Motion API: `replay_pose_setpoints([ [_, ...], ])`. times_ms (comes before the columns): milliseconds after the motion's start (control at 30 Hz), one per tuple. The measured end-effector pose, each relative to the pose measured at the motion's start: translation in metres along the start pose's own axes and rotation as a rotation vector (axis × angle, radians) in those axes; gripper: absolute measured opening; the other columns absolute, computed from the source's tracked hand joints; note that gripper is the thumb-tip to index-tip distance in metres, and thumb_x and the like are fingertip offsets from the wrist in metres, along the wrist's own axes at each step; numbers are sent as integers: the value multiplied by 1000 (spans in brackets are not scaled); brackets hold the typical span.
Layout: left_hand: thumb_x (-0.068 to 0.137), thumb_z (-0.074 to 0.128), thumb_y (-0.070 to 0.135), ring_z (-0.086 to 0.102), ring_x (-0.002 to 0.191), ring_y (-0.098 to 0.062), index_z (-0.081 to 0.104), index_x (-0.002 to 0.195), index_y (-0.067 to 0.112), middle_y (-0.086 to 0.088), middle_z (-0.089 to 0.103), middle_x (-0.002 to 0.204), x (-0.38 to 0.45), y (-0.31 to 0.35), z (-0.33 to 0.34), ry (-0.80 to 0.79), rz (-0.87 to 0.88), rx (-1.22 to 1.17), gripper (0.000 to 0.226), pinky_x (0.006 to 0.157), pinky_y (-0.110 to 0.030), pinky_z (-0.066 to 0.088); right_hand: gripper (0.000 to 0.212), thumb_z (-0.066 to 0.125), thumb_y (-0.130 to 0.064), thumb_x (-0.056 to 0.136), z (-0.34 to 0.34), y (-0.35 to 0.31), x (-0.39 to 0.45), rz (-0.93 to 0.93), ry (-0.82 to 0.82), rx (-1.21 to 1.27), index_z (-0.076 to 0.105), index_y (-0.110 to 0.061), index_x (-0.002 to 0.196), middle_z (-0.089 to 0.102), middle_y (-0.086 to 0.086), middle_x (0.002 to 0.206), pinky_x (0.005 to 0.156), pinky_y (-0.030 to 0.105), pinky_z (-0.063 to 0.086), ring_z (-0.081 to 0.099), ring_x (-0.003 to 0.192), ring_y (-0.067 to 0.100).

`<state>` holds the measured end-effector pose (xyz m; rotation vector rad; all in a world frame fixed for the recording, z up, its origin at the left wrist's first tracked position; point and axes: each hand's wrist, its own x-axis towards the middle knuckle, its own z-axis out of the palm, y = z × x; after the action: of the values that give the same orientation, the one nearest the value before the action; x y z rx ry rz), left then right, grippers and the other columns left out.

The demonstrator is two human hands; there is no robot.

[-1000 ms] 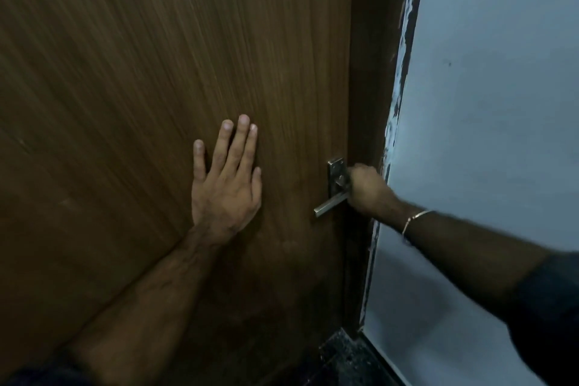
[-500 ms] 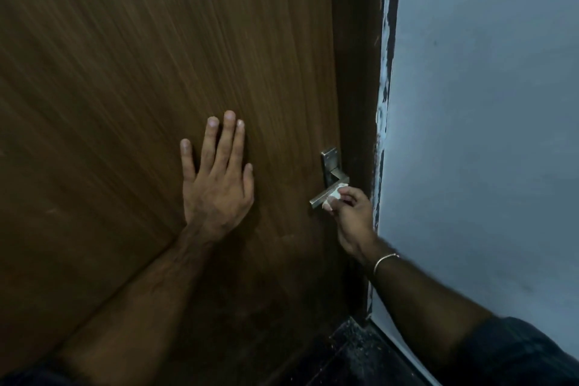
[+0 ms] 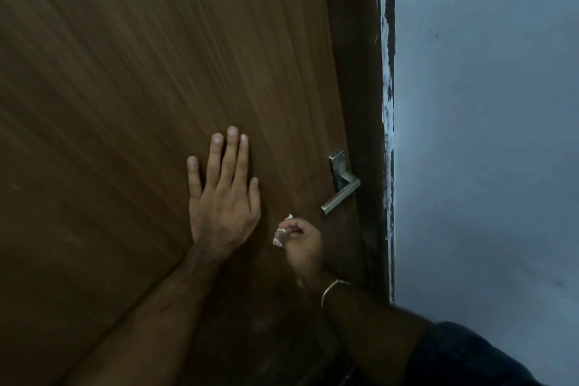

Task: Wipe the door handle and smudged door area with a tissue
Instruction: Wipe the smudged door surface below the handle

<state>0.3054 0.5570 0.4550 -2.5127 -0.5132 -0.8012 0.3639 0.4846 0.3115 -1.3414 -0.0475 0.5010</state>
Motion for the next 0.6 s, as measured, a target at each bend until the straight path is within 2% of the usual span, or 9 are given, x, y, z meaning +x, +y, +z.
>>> replay_pose_setpoints([
  [33, 97, 37, 42, -10, 153, -17, 8, 159, 17, 0, -6, 167, 0, -1, 0, 4, -2, 3, 73, 120, -50, -8, 16, 65, -2, 86, 1, 8, 0, 28, 37, -71, 71, -16, 92, 68, -1, 84, 67, 15, 48, 63, 78, 9],
  [100, 97, 37, 42, -8, 153, -17, 8, 159, 17, 0, -5, 167, -1, -2, 1, 4, -4, 16, 73, 120, -48, -9, 19, 63, 2, 86, -7, 23, 7, 19, 150, -135, 70, -14, 80, 63, -7, 72, 65, 17, 47, 60, 70, 5],
  [167, 97, 35, 43, -8, 153, -17, 7, 158, 17, 0, -6, 167, -1, -5, 1, -2, 10, 22, 72, 120, -45, -13, 27, 60, 4, 88, -20, 22, 24, 106, 227, -139, 65, -18, 73, 66, 2, 79, 75, 33, 52, 66, 80, 21],
  [233, 97, 34, 43, -7, 153, -17, 7, 158, 17, -1, -5, 167, -2, -7, 1, 0, 21, 23, 72, 120, -43, -15, 15, 57, 2, 92, -41, 13, 43, 225, 203, -113, 65, -11, 93, 64, 11, 100, 86, 38, 51, 62, 98, 28],
  [267, 98, 34, 43, -6, 153, -17, 8, 158, 16, -1, -4, 167, -2, -7, 1, 2, 23, 26, 72, 120, -43, -14, 18, 58, 3, 91, -50, 7, 50, 246, 214, -78, 62, -9, 103, 60, 11, 104, 88, 38, 49, 58, 99, 27],
  [367, 98, 36, 42, -4, 153, -18, 11, 158, 15, -2, -1, 167, -2, -6, 1, 6, 26, 35, 71, 121, -43, -12, 28, 58, 7, 87, -59, -2, 51, 210, 309, 47, 62, -4, 113, 61, 14, 108, 83, 35, 52, 59, 95, 25],
  [433, 98, 36, 42, -3, 153, -17, 12, 158, 15, -2, 0, 167, -2, -5, 0, 0, 18, 25, 71, 121, -43, -11, 23, 60, 5, 87, -39, -1, 30, 197, 247, 21, 65, -2, 108, 66, 15, 104, 75, 29, 52, 64, 92, 27],
  [500, 98, 34, 43, -4, 153, -17, 12, 158, 15, -2, 0, 167, -2, -5, -1, -7, 20, 2, 70, 121, -43, -12, 17, 63, 3, 87, -13, -1, 0, 204, 148, 26, 67, -5, 102, 66, 7, 93, 70, 24, 51, 67, 93, 27],
  [600, 98, 30, 42, -3, 153, -17, 12, 158, 15, -2, 1, 167, -3, -7, -4, -9, 39, -58, 68, 121, -43, -9, 24, 59, 10, 86, 17, -20, -31, 247, 38, 246, 68, -8, 99, 65, 6, 94, 79, 34, 57, 65, 90, 22],
])
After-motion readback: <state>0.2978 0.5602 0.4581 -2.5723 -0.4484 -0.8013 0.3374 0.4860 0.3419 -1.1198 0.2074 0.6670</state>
